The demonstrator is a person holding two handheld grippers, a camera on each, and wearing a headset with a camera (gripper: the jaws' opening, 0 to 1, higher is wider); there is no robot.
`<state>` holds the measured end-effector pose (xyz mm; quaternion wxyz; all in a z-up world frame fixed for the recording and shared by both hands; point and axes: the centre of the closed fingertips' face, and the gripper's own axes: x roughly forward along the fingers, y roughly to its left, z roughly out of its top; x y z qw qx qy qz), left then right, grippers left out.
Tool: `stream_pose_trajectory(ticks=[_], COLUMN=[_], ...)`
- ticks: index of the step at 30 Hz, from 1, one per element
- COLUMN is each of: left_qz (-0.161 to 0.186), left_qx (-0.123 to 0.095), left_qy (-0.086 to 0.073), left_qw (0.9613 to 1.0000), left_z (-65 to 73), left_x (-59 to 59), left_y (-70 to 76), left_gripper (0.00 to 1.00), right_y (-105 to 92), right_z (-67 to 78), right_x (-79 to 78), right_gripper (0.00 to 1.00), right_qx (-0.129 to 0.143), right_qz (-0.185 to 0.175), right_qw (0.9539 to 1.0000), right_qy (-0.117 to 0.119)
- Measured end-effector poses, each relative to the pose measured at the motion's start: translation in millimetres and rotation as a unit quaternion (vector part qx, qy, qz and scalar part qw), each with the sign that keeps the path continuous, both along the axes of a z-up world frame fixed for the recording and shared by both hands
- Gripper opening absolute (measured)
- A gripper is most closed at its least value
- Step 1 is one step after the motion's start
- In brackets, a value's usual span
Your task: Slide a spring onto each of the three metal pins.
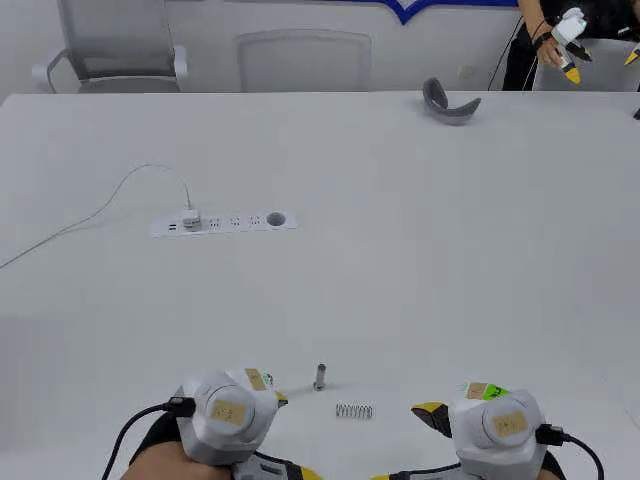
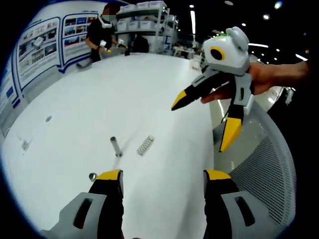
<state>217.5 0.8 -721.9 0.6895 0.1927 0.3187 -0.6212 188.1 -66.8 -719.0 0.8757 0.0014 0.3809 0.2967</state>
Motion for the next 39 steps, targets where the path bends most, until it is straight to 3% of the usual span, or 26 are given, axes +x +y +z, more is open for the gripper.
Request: stream_pose_trajectory(ticks=[8,16,25,31,39], left_qz=[-0.016,-0.007,0.010,0.048,0.061], left_qx=[0.004,0.002,0.010,0.005,0.029], left_qy=[0.004,0.009,0.011,0.031,0.024], left_qw=[0.9999,0.9999,0.9998,0.9983,0.9974], left_z=[-9.1,-20.6,-37.0,-51.1,-69.9], left_x=[-0.3,9.3,21.2,33.7,39.0], left_y=[-21.1,-41.0,-60.8,-71.6,-75.9], left_gripper=[0.64,0.55,0.44,0.36,0.26], right_y=[-3.8,-9.8,-15.3,-18.1,-18.4], right_z=[0.1,0.4,-3.5,-5.8,-7.0], right_x=[-3.9,-4.1,-7.2,-9.0,-9.0], right_gripper=[0.86,0.86,0.85,0.85,0.85], right_qx=[0.002,0.007,0.015,0.017,0.021], right_qz=[-0.003,-0.015,-0.023,-0.027,-0.029], right_qw=[1.0000,0.9999,0.9996,0.9994,0.9992], right_qy=[0.002,0.002,0.008,0.013,0.016])
